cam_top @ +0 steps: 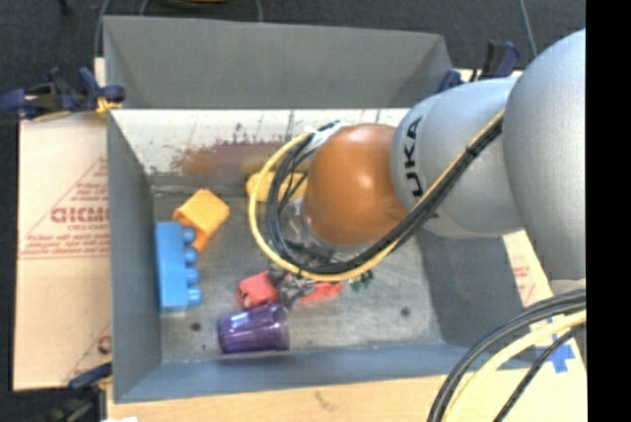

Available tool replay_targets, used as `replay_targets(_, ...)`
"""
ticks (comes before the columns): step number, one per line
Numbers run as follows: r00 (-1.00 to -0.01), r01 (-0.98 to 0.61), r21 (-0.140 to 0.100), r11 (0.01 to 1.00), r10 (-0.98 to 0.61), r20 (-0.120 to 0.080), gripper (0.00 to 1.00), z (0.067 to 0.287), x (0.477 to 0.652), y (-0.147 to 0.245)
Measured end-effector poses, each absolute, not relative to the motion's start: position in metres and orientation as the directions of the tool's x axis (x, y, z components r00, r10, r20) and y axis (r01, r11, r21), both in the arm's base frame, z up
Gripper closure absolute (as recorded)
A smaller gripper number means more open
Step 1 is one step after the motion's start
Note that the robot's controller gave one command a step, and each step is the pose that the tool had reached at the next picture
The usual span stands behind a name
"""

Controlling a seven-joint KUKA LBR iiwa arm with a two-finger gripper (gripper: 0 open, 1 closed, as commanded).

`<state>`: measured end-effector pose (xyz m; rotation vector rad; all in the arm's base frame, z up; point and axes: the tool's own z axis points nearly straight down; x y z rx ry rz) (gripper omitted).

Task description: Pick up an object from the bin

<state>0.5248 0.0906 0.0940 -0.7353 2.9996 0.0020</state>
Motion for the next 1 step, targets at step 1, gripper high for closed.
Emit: replay_targets(1,-0.886,-0.461,-0.011,0.887,-0.461,-0.052,1.0,0.094,0.5248,0.0907)
